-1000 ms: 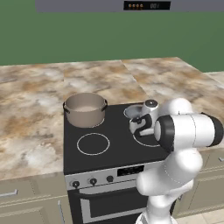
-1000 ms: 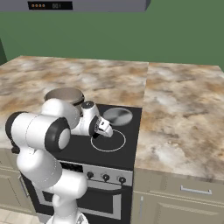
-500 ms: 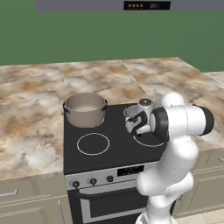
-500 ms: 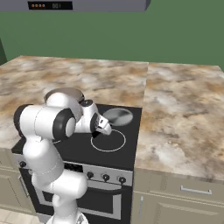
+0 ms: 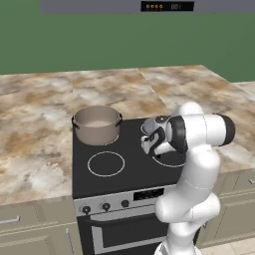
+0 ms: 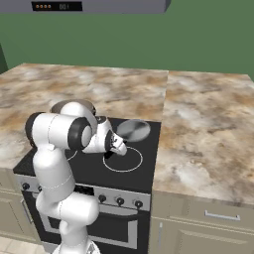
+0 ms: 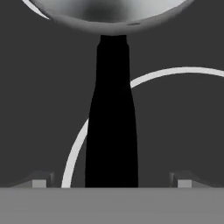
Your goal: Move the pot and pan from the stove into the sink.
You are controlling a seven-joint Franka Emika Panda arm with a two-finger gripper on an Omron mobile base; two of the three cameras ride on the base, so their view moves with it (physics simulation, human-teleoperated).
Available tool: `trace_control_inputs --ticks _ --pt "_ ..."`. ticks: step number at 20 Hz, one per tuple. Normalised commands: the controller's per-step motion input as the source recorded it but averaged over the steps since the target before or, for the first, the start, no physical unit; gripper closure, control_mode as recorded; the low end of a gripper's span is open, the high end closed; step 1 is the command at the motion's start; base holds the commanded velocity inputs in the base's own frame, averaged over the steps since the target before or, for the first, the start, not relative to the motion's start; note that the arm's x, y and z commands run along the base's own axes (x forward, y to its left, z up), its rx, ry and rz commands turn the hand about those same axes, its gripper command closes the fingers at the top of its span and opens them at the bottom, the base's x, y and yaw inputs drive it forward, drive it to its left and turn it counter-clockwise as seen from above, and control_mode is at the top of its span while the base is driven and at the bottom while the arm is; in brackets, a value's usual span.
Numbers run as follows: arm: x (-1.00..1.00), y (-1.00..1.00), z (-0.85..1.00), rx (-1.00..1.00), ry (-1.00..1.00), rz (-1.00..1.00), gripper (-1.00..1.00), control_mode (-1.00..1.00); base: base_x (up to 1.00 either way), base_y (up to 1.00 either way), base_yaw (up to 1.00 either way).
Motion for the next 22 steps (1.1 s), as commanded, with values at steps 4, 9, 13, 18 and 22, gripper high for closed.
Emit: trace_control_inputs --ticks 4,9,13,18,22 --pt "0.00 -0.02 -0.25 0.00 0.00 0.00 1.00 -1.00 0.00 0.00 0.00" --pt "0.01 0.00 0.02 0.00 0.00 -0.01 1.00 -1.00 0.00 0.00 0.00" --pt "0.02 0.00 0.48 0.03 0.00 -0.08 1.00 -1.00 0.00 0.00 0.00" --pt "0.00 0.00 0.85 0.05 0.00 -0.07 1.00 -1.00 0.00 0.00 0.00" --pt "-0.16 0.00 0.94 0.07 0.00 -0.01 1.00 -1.00 0.00 0.00 0.00"
